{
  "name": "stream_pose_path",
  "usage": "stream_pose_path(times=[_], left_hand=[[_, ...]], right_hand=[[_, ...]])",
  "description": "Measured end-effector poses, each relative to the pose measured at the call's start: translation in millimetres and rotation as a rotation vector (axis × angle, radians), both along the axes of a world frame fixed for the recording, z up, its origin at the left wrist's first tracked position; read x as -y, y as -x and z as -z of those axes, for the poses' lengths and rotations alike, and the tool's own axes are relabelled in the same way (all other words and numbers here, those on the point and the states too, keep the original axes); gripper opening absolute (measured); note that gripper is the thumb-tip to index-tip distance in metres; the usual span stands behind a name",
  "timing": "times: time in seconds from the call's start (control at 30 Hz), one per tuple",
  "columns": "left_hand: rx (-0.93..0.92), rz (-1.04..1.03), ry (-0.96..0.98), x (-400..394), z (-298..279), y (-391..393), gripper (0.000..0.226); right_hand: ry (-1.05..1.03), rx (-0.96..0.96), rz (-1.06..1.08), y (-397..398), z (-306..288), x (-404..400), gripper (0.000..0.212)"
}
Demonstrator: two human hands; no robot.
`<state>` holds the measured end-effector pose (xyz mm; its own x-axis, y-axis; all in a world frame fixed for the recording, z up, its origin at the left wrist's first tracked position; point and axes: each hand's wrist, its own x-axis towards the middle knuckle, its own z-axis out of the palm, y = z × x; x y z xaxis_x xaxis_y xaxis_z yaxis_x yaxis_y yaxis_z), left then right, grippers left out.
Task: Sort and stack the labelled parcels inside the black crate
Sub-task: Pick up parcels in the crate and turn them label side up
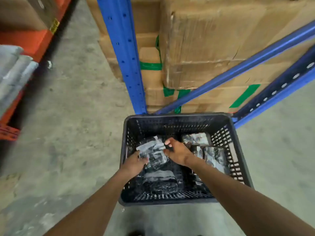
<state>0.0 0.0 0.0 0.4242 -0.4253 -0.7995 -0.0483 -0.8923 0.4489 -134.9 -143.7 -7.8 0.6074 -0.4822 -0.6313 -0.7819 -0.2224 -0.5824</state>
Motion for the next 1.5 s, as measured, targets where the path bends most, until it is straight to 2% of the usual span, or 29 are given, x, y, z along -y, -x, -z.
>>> stream_pose_path(times=[0.13, 0.2, 0.27, 0.37, 0.43, 0.53, 0.6, 0.67, 0.73, 0.83, 0.9, 1.0, 1.03, 1.1, 1.17, 1.23, 1.3, 1.4, 1.43, 1.5], left_hand=[[-0.128, -0.182, -0.091, 22, 87, -1, 0.079], [-0.109, -0.210, -0.093, 29, 128, 1, 0.083], [-0.061, -0.279, -0.038, 34, 165, -1, 0.084], [-0.062, -0.452, 0.139, 38, 207, 0, 0.064], [-0.098, -0.491, 0.164, 39, 213, 0, 0.061], [-0.135, -0.470, -0.013, 41, 204, -4, 0.066], [-0.189, -0.385, -0.115, 45, 189, -8, 0.042], [-0.175, -0.340, -0.142, 48, 176, -14, 0.036], [-0.120, -0.310, -0.093, 52, 158, -20, 0.033], [-0.097, -0.338, 0.046, 61, 126, -26, 0.040], [-0.071, -0.341, 0.165, 66, 113, -25, 0.048], [0.003, -0.349, 0.348, 68, 103, -26, 0.063], [0.001, -0.356, 0.398, 70, 101, -27, 0.066], [0.048, -0.319, 0.410, 71, 99, -30, 0.067], [0.128, -0.277, 0.336, 65, 102, -30, 0.068], [0.149, -0.275, 0.191, 51, 110, -28, 0.079], [-0.028, -0.324, 0.084, 38, 115, -25, 0.097], [-0.380, -0.282, 0.164, 33, 114, -23, 0.110], [-0.440, -0.262, 0.231, 34, 111, -23, 0.108], [-0.409, -0.286, 0.351, 36, 107, -24, 0.103]], right_hand=[[-0.086, -0.041, 0.033, -14, 91, 6, 0.062], [-0.096, -0.048, 0.045, -18, 132, 6, 0.073], [-0.089, -0.037, 0.049, -20, 165, 8, 0.080], [-0.164, -0.083, 0.062, -17, 199, 14, 0.095], [-0.182, -0.127, 0.016, -14, 208, 15, 0.105], [-0.129, -0.162, -0.095, -15, 206, 15, 0.122], [-0.032, -0.125, -0.184, -20, 198, 12, 0.132], [0.099, -0.068, -0.257, -19, 188, 10, 0.131], [0.216, 0.001, -0.270, -12, 175, 11, 0.120], [0.292, 0.099, -0.125, 0, 153, 22, 0.078], [0.273, 0.148, -0.048, 6, 144, 25, 0.055], [0.050, 0.290, 0.159, 18, 138, 23, 0.043], [-0.056, 0.352, 0.247, 23, 137, 21, 0.044], [-0.181, 0.410, 0.352, 32, 135, 16, 0.059], [-0.240, 0.408, 0.389, 37, 135, 15, 0.082], [-0.300, 0.458, 0.436, 40, 132, 13, 0.087], [-0.367, 0.547, 0.500, 41, 127, 13, 0.084], [-0.498, 0.618, 0.606, 42, 121, 13, 0.085], [-0.555, 0.612, 0.609, 44, 120, 13, 0.088], [-0.652, 0.579, 0.547, 47, 116, 13, 0.089]])
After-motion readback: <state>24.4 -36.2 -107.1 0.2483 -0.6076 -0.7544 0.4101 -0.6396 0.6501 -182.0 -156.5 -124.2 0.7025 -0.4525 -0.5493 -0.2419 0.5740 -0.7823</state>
